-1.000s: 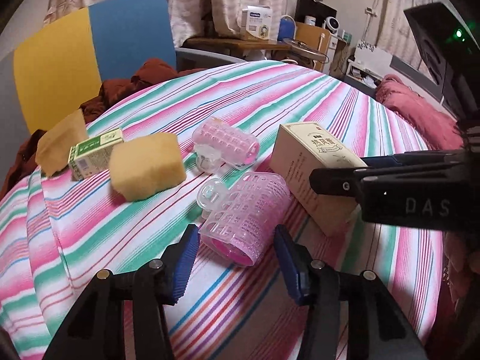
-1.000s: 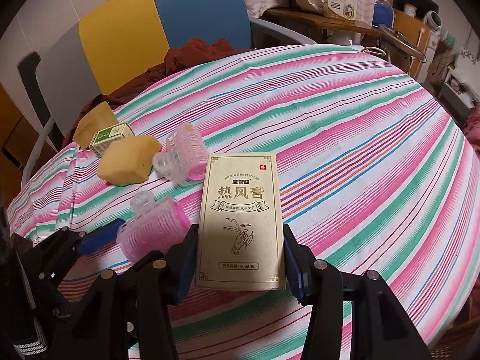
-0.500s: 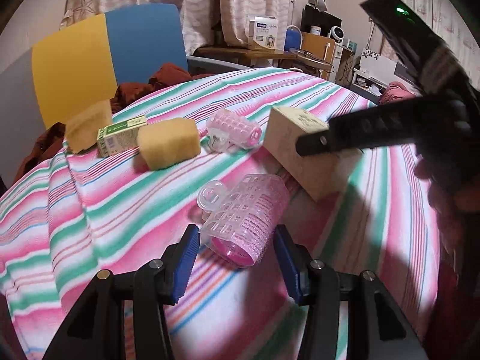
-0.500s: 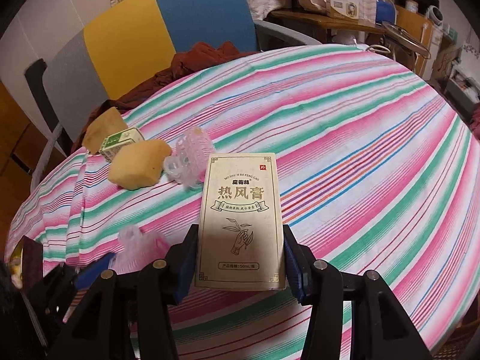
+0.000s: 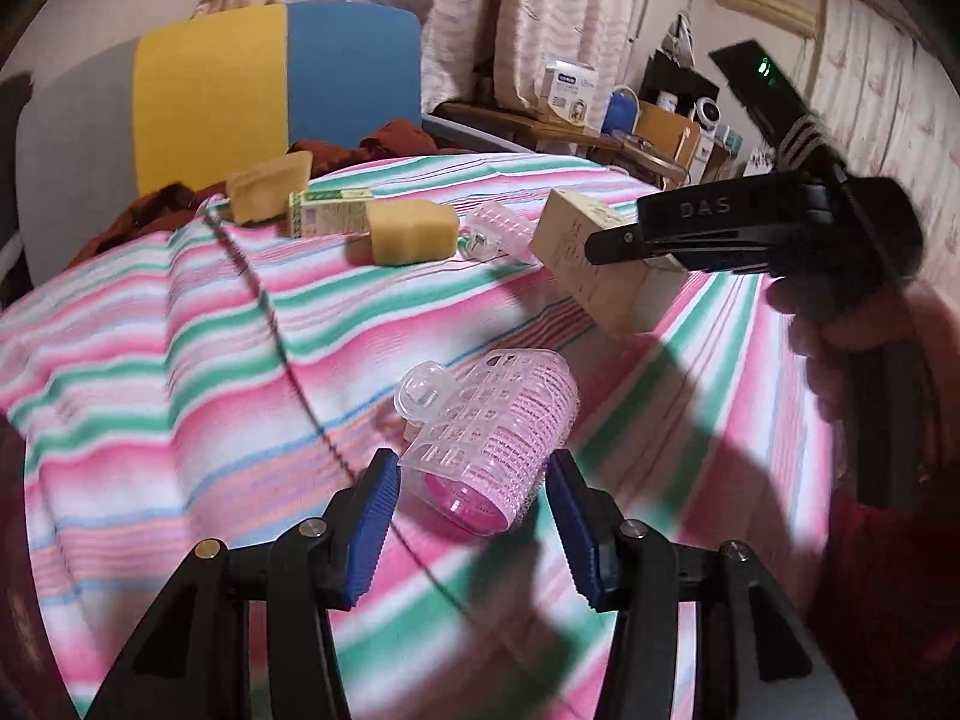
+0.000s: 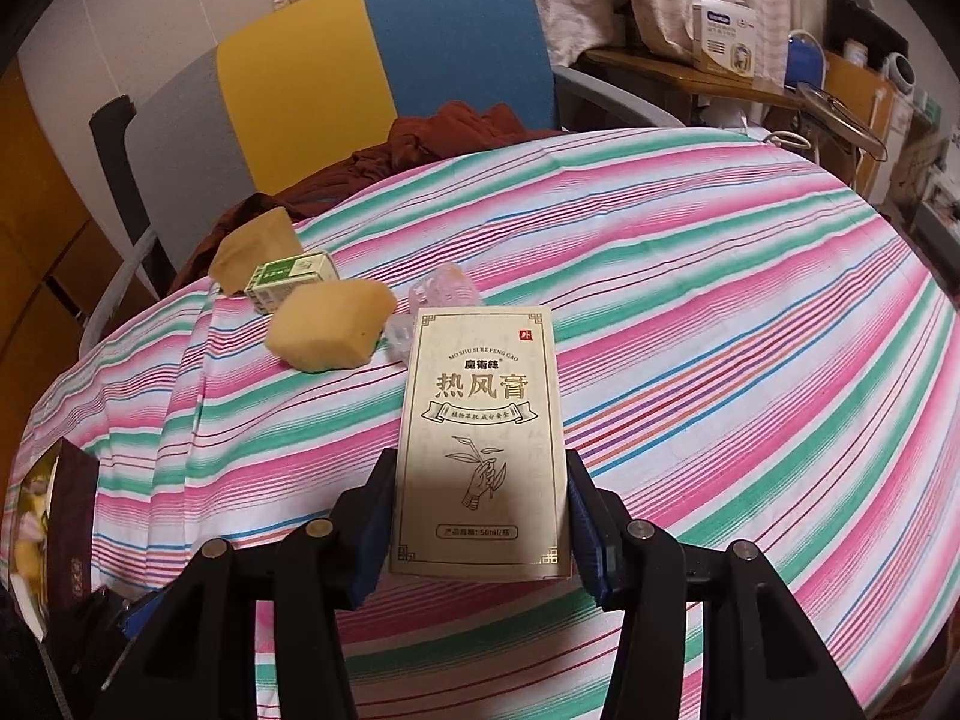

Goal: Organize objects
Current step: 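Grasp the pink hair roller with the left tool while the right tool holds the box, then carry the hair roller and box into the gold tray and open both tools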

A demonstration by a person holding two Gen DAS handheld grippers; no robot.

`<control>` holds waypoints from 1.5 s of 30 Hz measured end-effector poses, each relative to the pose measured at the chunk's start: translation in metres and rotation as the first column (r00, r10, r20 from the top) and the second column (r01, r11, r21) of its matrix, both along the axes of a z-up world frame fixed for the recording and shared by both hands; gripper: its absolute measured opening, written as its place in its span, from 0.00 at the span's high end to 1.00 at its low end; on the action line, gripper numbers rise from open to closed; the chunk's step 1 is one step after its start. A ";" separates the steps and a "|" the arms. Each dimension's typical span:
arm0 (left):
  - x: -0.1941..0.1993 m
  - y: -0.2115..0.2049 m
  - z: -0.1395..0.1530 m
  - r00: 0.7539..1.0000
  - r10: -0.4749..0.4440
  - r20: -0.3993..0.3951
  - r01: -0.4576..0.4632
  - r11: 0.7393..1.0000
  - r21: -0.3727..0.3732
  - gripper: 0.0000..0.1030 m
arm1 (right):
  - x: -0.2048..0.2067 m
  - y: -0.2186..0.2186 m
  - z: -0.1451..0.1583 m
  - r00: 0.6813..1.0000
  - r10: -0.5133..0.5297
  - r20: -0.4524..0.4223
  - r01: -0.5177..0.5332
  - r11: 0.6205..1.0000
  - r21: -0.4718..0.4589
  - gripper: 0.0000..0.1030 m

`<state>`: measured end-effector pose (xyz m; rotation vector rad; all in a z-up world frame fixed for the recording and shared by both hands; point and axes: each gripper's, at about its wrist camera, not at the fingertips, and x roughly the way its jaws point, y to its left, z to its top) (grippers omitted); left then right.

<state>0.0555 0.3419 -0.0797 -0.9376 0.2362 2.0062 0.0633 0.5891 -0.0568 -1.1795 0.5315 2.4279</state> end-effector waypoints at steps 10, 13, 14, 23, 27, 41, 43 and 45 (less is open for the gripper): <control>0.026 -0.064 0.017 0.998 0.049 0.030 -0.051 0.994 0.093 0.51 | -0.005 -0.025 0.005 0.994 0.107 -0.032 -0.105 0.994 0.040 0.50; 0.028 -0.080 0.025 0.998 0.059 0.028 -0.061 0.991 0.116 0.51 | -0.008 -0.032 0.002 0.990 0.139 -0.021 -0.137 0.989 0.049 0.50; 0.029 -0.086 0.029 0.998 0.062 0.021 -0.065 0.990 0.122 0.51 | -0.010 -0.035 0.001 0.989 0.147 -0.012 -0.146 0.988 0.056 0.50; 0.037 -0.149 0.053 0.990 0.138 -0.018 -0.133 0.978 0.162 0.51 | -0.013 -0.062 0.002 0.974 0.228 -0.008 -0.226 0.969 0.102 0.50; 0.033 -0.184 0.060 0.977 0.213 -0.023 -0.205 0.962 0.181 0.51 | -0.013 -0.090 0.009 0.963 0.265 -0.037 -0.263 0.963 0.061 0.50; 0.007 -0.300 0.032 0.873 0.477 0.098 -0.487 0.860 0.150 0.51 | -0.010 -0.281 0.058 0.799 0.567 -0.200 -0.586 0.809 -0.044 0.50; 0.006 -0.309 0.028 0.865 0.491 0.101 -0.501 0.854 0.137 0.50 | -0.013 -0.311 0.057 0.769 0.610 -0.190 -0.629 0.775 -0.058 0.50; 0.005 -0.316 0.024 0.862 0.499 0.092 -0.507 0.854 0.114 0.50 | -0.013 -0.333 0.053 0.747 0.640 -0.180 -0.660 0.747 -0.078 0.50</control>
